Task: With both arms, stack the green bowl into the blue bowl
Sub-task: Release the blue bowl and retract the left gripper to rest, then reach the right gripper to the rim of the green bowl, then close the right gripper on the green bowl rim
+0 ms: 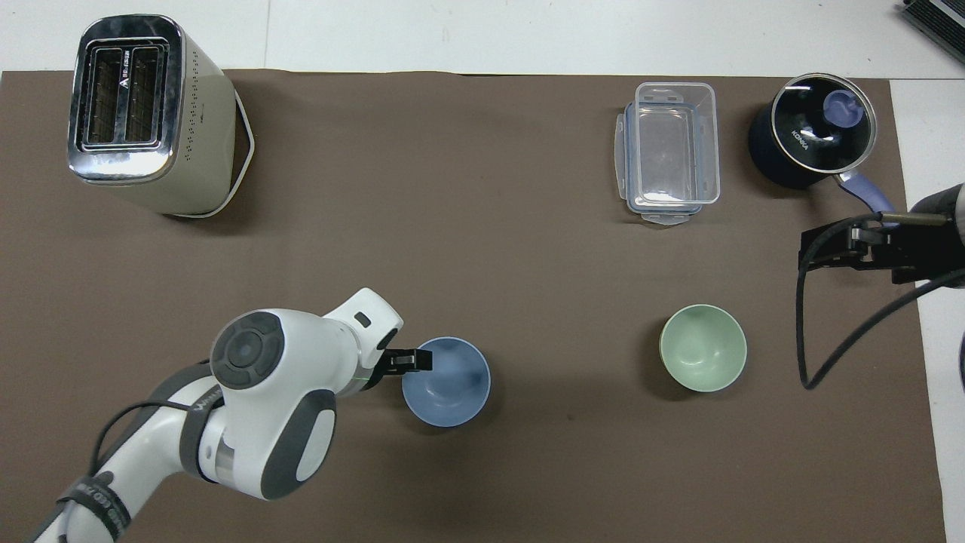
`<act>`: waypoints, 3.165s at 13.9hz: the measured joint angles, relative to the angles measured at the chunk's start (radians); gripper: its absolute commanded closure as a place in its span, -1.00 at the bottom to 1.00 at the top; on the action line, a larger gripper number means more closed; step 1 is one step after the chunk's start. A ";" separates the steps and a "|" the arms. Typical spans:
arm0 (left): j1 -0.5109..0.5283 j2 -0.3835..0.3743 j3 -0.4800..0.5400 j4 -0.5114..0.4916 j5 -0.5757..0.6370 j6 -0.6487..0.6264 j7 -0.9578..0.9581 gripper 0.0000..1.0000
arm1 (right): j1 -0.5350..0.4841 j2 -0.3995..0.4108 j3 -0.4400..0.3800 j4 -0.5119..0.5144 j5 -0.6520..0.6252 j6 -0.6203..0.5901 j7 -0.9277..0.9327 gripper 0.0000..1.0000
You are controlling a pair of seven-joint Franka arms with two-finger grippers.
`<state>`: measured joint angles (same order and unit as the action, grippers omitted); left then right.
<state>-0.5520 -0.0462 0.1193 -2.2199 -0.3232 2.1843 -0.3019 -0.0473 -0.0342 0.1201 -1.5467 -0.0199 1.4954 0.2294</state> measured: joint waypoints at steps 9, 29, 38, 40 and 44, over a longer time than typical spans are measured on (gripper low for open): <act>0.288 -0.006 0.007 0.287 0.225 -0.284 0.171 -1.00 | 0.000 0.000 0.000 0.000 0.000 0.000 0.000 -1.00; 0.363 0.101 0.000 0.651 0.283 -0.608 0.270 -1.00 | -0.081 -0.036 -0.026 -0.423 0.003 0.293 -0.178 -1.00; 0.363 0.100 0.001 0.683 0.285 -0.649 0.272 -1.00 | -0.089 -0.030 -0.024 -0.771 0.006 0.638 -0.243 -0.86; 0.363 0.097 0.001 0.683 0.285 -0.655 0.272 -1.00 | -0.089 -0.018 -0.024 -0.797 0.006 0.691 -0.246 -0.74; 0.363 0.095 0.001 0.683 0.285 -0.656 0.272 -1.00 | -0.089 0.025 -0.025 -0.816 0.006 0.740 -0.247 -0.42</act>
<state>-0.1886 0.0483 0.1204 -1.5373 -0.0384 1.5280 -0.0294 -0.1362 -0.0092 0.0956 -2.3628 -0.0140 2.2352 -0.0172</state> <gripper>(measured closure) 0.000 0.181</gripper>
